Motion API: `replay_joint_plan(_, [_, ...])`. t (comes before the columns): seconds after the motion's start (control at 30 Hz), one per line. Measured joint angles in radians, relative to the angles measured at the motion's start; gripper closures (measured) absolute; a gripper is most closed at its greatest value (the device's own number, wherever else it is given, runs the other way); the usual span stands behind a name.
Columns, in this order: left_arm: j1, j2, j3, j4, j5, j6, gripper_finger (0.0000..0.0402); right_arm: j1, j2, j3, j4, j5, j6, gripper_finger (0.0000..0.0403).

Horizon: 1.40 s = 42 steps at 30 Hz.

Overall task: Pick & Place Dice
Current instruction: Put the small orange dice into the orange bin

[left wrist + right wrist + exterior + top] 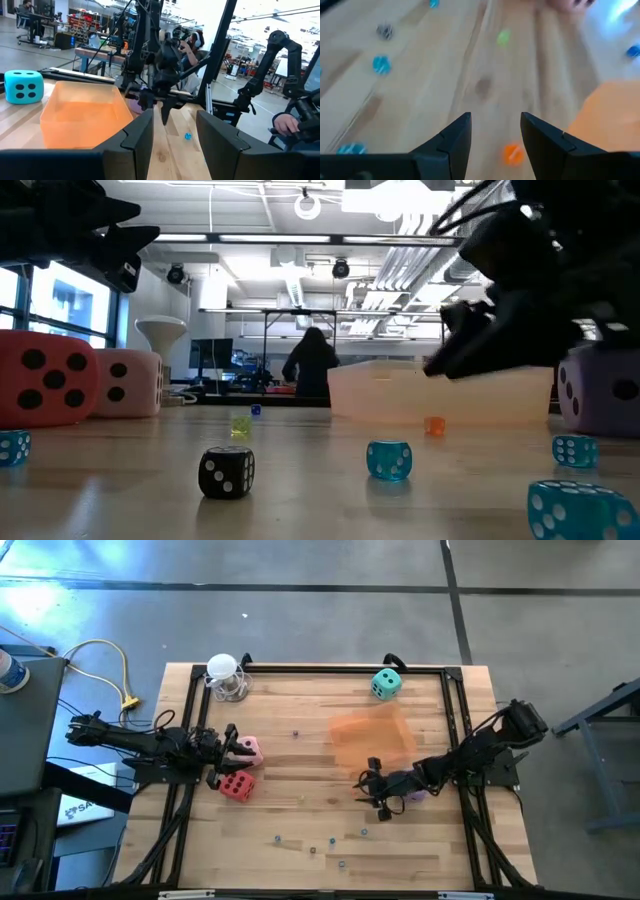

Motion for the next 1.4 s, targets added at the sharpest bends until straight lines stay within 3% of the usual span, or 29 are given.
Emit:
replay_joint_plan(0.17, [0.0,0.0,0.0,0.003,0.0,0.0,0.0257,0.039,0.0,0.019,-0.171,0.105,0.06,0.024])
replay_joint_plan(0.67, [-0.005,0.0,0.0,0.107,0.015,0.094,0.0257,0.008,-0.003,0.023,-0.15,0.085,0.182,0.024])
replay_joint_plan(0.93, [-0.048,0.0,0.0,0.104,0.058,0.087,0.0257,0.073,0.001,0.089,-0.17,0.181,0.205,0.024])
replay_joint_plan(1.17, [-0.085,0.002,0.0,0.104,0.059,0.087,0.0257,0.145,0.0,0.151,-0.311,0.279,0.369,0.024])
replay_joint_plan(1.4, [-0.092,0.002,0.0,0.104,0.059,0.083,0.0257,0.175,0.032,0.151,-0.366,0.285,0.498,0.024])
